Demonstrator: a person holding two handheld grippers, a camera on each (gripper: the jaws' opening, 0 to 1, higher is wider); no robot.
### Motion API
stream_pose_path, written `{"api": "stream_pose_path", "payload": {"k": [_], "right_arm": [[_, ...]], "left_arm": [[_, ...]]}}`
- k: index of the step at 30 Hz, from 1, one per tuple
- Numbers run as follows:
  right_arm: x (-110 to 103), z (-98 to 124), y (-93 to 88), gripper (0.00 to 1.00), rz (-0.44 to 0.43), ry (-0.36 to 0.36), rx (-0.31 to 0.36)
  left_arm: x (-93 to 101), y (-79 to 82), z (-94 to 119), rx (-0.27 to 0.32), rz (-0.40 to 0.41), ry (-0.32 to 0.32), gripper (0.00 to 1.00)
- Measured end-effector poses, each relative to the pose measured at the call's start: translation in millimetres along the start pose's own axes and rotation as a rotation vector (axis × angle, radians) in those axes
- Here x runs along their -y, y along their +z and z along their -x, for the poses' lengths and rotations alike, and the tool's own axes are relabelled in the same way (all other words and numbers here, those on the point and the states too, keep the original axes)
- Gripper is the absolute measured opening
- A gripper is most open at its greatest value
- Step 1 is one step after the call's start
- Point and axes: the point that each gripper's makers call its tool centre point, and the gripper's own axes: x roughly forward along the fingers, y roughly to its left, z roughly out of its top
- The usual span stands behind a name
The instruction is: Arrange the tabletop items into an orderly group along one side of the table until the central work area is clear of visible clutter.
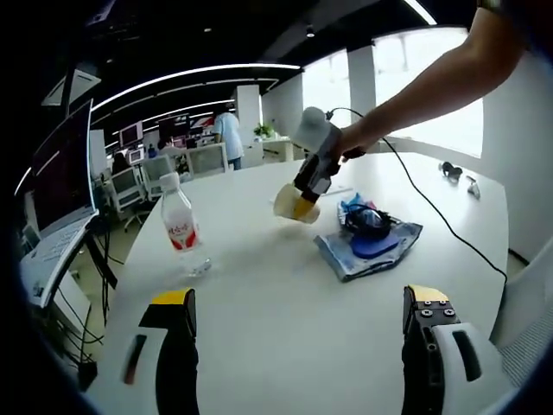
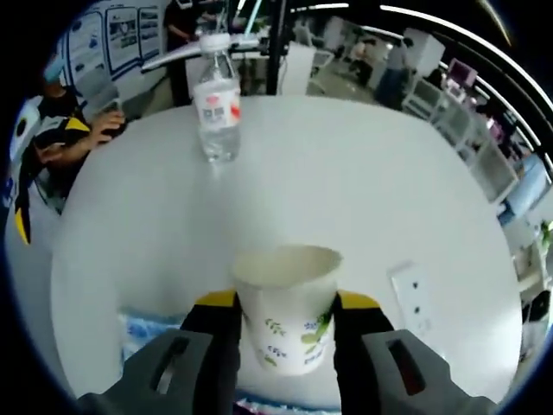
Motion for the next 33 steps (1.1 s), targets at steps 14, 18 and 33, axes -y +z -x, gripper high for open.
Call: {"api": "stream_pose_path", "payload": {"k": [14,18,33], "right_arm": [[-13,1,12.0,0.38,-0.102,-0.008,0.099],[-19,0,18.2,0.38,-0.130,-0.007,0.133],[-38,-3,55.5,0.37,-0.182,-0.005,0.305]], "left_arm": [[-4.4,4.3,7,0.011,0.006,0.017,1.00],[-5.5,4.6,9,0.011,0.007,0.021,1.00],[-4.5,8.6,11,0.014,-0.002,0.026,1.00]]}}
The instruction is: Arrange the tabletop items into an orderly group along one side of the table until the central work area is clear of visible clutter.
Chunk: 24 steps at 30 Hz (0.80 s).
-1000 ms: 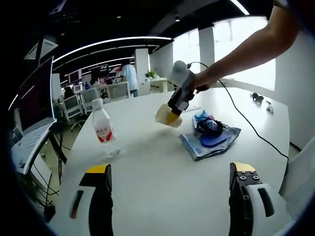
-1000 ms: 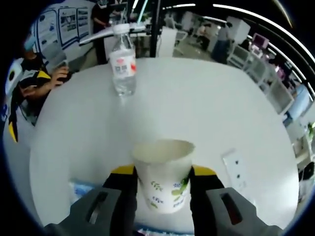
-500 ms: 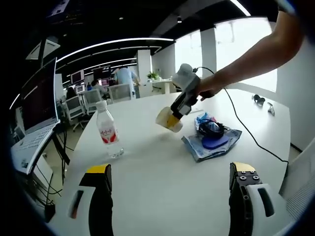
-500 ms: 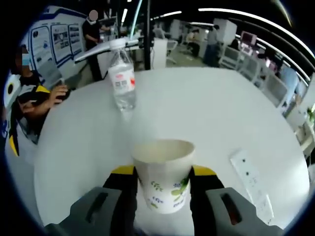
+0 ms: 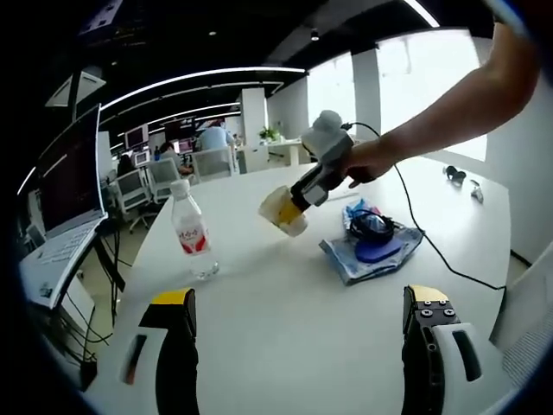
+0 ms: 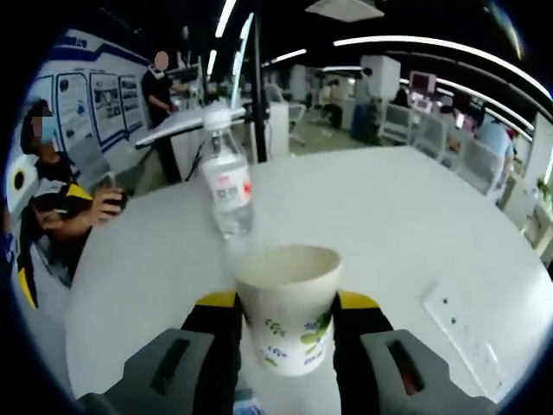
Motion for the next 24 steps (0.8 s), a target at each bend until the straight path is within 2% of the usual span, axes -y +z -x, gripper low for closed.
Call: {"api": "stream_pose_path", "payload": {"k": [5,15,24], "right_arm": [[-6,-4,3.0,0.37,-0.001,0.006,0.016],[-10,-8,11.4,0.37,-0.049,-0.017,0.069],[-20,-16,15.1,0.37,-0.106,-0.032,0.111]], "left_arm": [[2.8,3.1,1,-0.006,-0.034,-0.006,1.00],[-1.6,8.8,4,0.014,-0.018,0.005,1.00],[-0.3,6.1,5,0.009,-0.013,0.006,1.00]]}}
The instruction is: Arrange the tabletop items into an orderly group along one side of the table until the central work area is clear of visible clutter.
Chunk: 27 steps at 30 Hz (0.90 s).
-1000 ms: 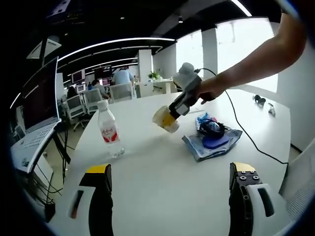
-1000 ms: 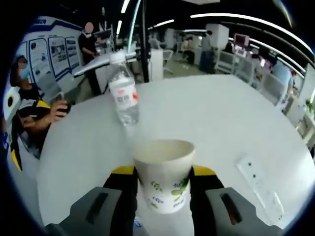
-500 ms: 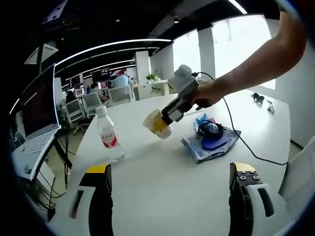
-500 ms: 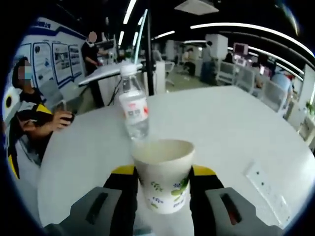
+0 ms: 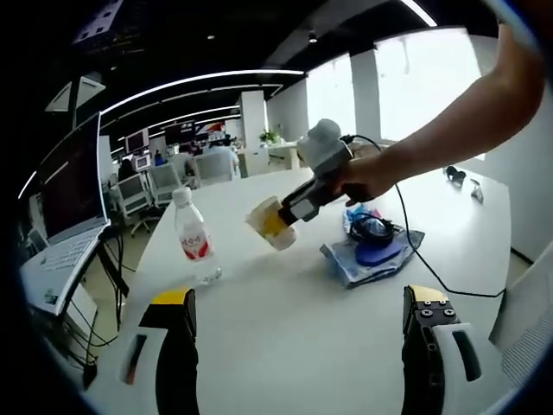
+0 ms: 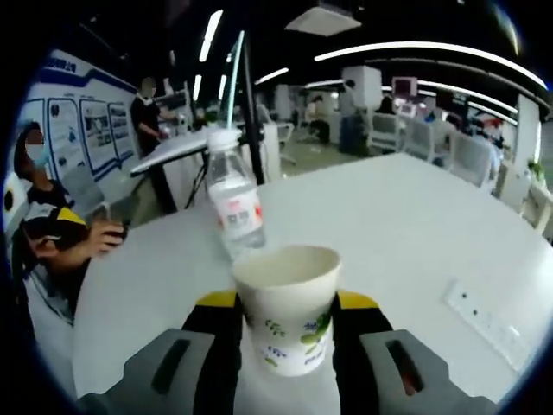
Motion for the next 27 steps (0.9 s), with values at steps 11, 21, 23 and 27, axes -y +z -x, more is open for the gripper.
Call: {"api": "stream_pose_path", "payload": {"k": [11,21,23,27], "right_arm": [[-11,-14,4.7,0.37,0.004,-0.014,0.007],[-12,-30,9.5,0.37,-0.020,-0.029,0.021],[-11,-31,10.9,0.37,-0.020,-0.030,0.023],[-8,-35,13.5,0.37,-0.017,-0.033,0.029]], "left_arm": [[-5.6,-5.5,5,-0.007,0.018,0.020,1.00],[-12.9,-10.8,10,-0.015,0.028,0.041,1.00],[-14.2,-11.7,11,-0.017,0.026,0.045,1.00],[-16.2,-12.7,12,-0.019,0.028,0.051,1.00]]}}
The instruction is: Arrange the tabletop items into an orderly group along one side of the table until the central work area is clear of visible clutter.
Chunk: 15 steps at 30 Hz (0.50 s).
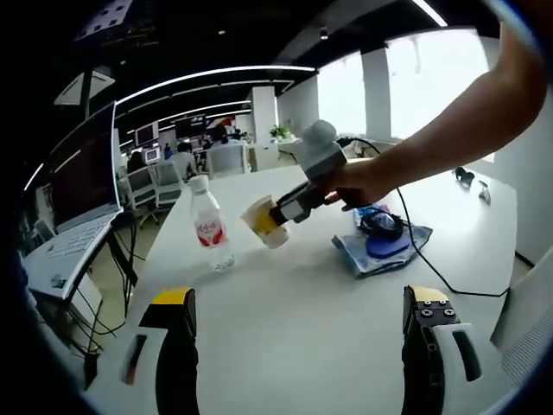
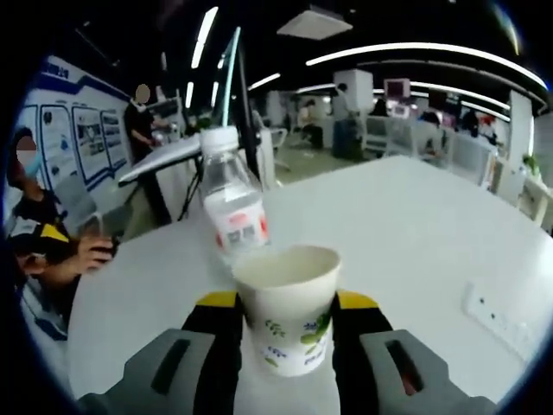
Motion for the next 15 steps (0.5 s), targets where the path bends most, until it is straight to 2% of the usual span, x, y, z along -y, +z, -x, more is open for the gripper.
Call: {"api": "stream_pose_path", "payload": {"k": [15], "right_arm": [[1,-18,0.6,0.37,-0.040,-0.031,0.014]], "left_arm": [[-5.4,-4.7,1,-0.010,0.003,0.014,1.00]]}}
